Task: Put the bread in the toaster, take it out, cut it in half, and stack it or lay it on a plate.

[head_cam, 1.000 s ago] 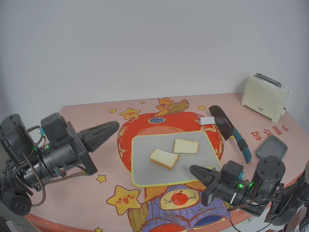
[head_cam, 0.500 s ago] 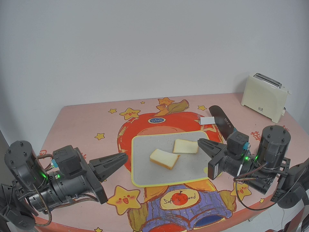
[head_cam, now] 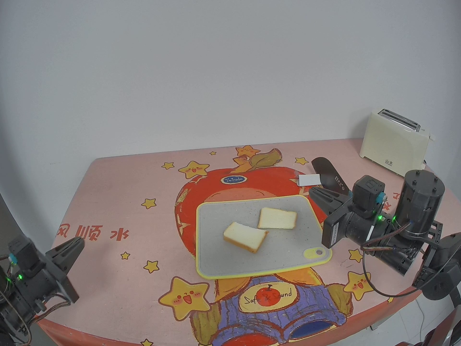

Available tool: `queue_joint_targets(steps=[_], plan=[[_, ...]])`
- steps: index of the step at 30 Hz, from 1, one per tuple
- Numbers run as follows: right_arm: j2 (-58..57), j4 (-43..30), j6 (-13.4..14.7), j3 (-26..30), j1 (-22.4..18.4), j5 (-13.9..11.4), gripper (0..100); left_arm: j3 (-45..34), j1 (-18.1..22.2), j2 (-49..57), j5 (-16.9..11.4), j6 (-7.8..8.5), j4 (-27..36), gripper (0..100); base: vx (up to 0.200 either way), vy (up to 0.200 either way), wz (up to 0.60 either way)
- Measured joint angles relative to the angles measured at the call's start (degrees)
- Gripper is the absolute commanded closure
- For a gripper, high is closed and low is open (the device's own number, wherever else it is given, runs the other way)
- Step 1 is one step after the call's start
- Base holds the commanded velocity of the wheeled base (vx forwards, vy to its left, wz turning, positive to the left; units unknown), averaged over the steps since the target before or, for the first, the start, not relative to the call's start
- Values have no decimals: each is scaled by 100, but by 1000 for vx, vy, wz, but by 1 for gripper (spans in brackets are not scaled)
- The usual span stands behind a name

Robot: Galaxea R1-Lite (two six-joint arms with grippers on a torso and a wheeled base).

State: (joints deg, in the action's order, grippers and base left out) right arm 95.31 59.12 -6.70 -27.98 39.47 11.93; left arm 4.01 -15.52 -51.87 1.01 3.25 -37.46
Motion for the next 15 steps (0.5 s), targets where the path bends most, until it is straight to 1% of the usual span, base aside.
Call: queue_joint_targets(steps=[3, 5, 7, 9, 13, 15], plan=[[-22, -67, 0, -52, -106, 11, 100, -16, 232, 846, 2, 20, 944, 100, 0, 0, 0], [-35, -102, 1, -90, -179, 13, 100, -27, 351, 1314, -69, 20, 1431, 100, 0, 0, 0], [-52, -156, 6, -134, -271, 21, 100, -43, 522, 1998, -218, -2, 2096, 100, 0, 0, 0], [-68, -187, 6, -173, -334, 27, 100, -55, 635, 2467, -328, -22, 2545, 100, 0, 0, 0], [-104, -283, 4, -311, -461, 40, 100, -95, 946, 3615, -612, -80, 3657, 100, 0, 0, 0], [-115, -318, 0, -374, -467, 44, 100, -107, 1057, 3956, -706, -99, 3902, 100, 0, 0, 0]])
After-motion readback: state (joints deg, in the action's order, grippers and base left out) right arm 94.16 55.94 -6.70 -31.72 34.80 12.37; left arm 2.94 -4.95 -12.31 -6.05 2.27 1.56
